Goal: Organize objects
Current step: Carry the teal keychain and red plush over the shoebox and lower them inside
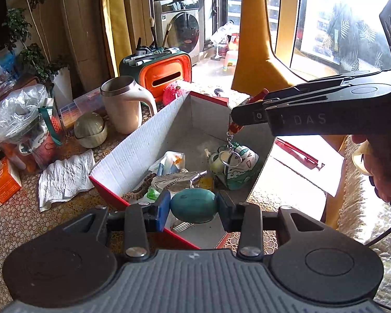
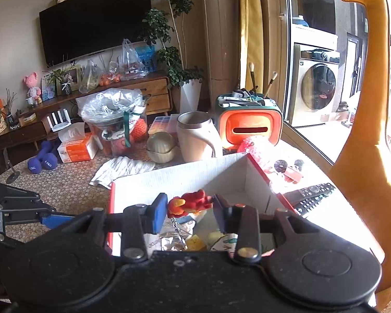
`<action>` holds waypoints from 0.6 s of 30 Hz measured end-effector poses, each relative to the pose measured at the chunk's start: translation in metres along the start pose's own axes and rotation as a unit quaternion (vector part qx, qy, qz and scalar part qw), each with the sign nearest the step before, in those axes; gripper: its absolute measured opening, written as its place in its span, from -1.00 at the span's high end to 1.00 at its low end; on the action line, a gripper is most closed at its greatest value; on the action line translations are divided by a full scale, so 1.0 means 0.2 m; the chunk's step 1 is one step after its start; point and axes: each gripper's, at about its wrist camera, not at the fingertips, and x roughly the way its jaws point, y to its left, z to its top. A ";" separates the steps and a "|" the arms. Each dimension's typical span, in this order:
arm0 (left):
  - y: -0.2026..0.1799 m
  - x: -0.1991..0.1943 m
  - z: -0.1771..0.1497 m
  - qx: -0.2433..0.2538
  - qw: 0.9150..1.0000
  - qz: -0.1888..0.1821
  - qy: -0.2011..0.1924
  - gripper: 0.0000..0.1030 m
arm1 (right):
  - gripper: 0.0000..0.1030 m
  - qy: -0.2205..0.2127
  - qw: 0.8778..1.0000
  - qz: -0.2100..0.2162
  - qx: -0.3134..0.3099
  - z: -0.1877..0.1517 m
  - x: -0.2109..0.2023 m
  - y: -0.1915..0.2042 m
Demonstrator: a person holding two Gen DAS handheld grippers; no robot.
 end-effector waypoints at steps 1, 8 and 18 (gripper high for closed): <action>-0.01 0.03 0.01 0.001 1.000 0.000 0.004 0.26 | 0.29 0.002 1.000 -0.003 0.003 0.00 0.02 -0.02; -0.05 0.25 0.11 0.012 1.000 0.013 0.021 0.26 | 0.29 0.011 1.000 -0.010 0.016 0.02 0.19 -0.14; 0.03 0.54 0.18 0.000 0.999 0.034 0.041 0.26 | 0.29 0.045 0.999 -0.010 0.019 0.01 0.48 -0.19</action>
